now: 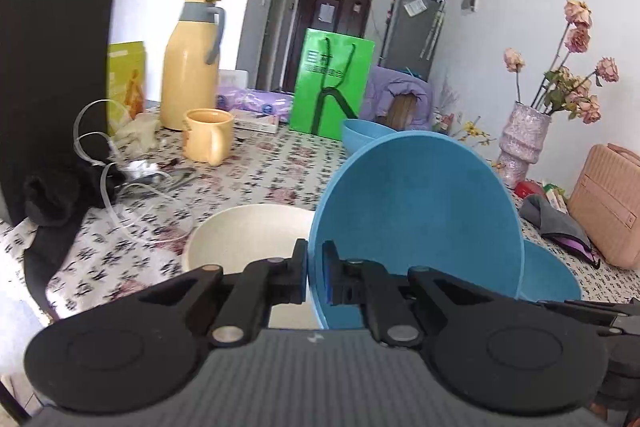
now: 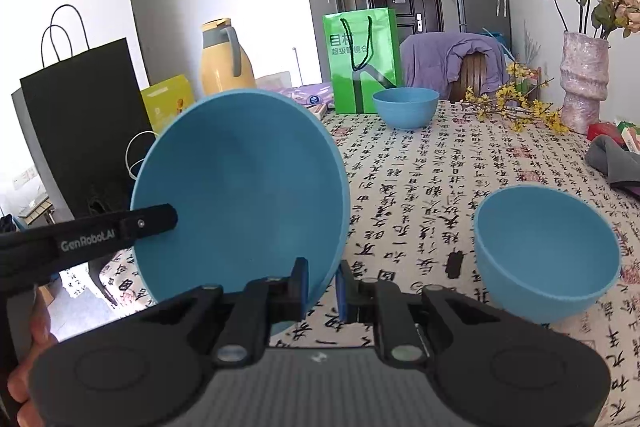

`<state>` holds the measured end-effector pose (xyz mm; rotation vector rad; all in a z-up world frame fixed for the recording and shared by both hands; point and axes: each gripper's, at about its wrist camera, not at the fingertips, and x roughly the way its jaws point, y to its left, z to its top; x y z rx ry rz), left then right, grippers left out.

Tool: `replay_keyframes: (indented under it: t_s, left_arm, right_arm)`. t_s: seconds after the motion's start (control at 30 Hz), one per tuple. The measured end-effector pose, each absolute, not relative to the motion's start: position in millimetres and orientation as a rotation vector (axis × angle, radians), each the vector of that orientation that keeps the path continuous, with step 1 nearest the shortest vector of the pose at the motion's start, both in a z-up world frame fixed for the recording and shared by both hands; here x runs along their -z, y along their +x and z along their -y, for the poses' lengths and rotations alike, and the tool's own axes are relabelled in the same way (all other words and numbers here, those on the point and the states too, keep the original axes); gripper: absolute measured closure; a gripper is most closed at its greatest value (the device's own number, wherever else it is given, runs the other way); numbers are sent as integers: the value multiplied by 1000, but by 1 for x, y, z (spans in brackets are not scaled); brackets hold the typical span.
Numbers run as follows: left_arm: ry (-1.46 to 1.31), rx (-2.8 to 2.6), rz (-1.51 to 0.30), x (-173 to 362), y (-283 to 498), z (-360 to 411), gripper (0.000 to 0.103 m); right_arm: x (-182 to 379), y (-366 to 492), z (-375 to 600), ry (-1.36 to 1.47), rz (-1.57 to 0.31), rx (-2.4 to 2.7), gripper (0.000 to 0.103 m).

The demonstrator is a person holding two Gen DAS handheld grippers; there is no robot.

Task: Organize plates and bowls
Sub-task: 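Carry the held bowl with both grippers over the placed blue bowl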

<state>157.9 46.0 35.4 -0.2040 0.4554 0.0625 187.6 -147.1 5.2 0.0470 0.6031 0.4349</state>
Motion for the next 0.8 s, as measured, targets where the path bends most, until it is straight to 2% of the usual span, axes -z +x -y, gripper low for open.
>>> replay_keyframes:
  t_s: [0.3,0.47,0.63,0.8]
  left_arm:
    - [-201,185,-496,-46,233,46,96]
    - [-197,287,-560,-36,260,89,95]
    - [-227,321,-682,-17,284,104,94]
    - [-302,341,-796,-2,296,96,93]
  right_arm:
    - [-29,229,240,81,-577,-265,90]
    - [-30,250,295,103,-653,-198,90]
    - [-21,272,331,168,-744,-200,89]
    - [-8,277,346,214,-759,-211,87]
